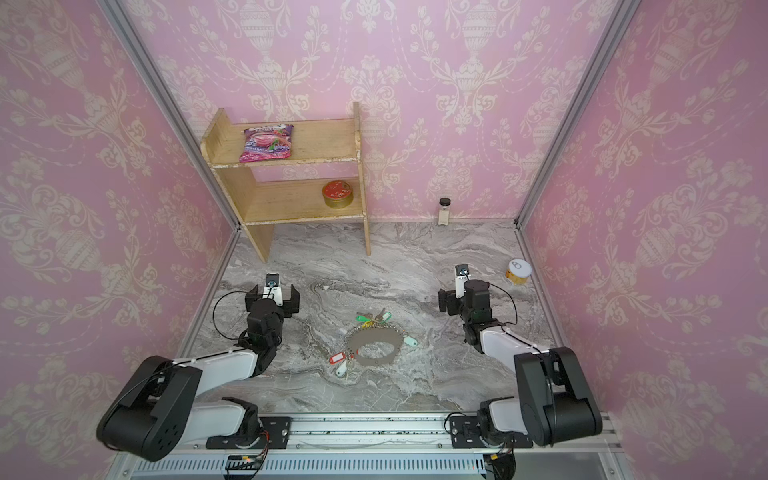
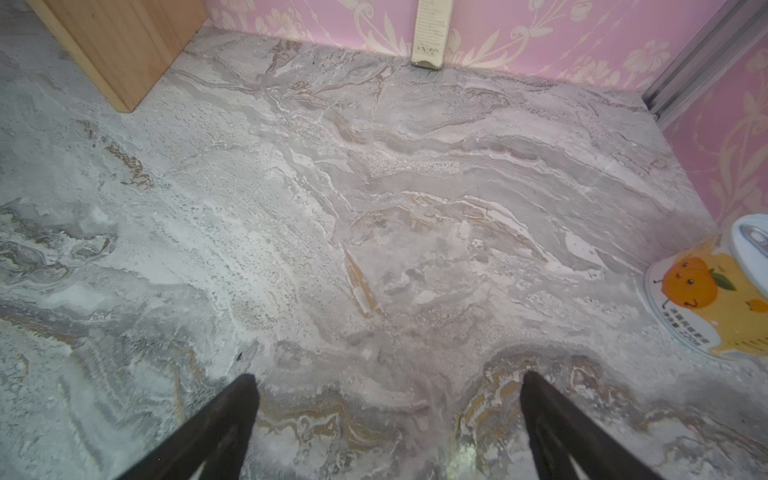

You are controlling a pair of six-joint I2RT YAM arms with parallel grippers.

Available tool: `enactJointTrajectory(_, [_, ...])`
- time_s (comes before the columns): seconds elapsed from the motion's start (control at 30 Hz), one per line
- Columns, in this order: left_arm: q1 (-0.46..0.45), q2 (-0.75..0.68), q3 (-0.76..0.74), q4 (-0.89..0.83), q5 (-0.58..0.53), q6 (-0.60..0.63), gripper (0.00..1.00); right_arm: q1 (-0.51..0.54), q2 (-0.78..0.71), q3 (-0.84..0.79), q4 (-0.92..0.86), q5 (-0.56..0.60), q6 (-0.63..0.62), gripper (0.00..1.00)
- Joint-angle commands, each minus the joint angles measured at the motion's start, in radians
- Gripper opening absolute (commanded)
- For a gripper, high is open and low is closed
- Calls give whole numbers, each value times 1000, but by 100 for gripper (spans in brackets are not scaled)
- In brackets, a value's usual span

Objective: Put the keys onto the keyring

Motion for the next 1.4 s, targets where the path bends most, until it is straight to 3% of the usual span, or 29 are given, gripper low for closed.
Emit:
enactJointTrajectory(0.0, [35, 32, -10, 97, 32, 38, 99, -8, 25, -41, 162, -38, -28, 100])
enactJointTrajectory(0.4, [116, 222, -18, 251, 87, -35, 99, -14, 6, -147, 336, -43, -23, 100])
enactJointTrajectory(0.57, [141, 230, -20, 257, 110, -65, 99, -39, 90, -156, 430, -50, 5, 100])
enactJointTrajectory(0.97, [176, 289, -19, 295, 143, -98, 99, -46, 122, -109, 376, 30, 45, 100])
enactJointTrajectory(1.37, [176, 295, -18, 297, 145, -100, 99, -51, 127, -94, 353, 23, 51, 100])
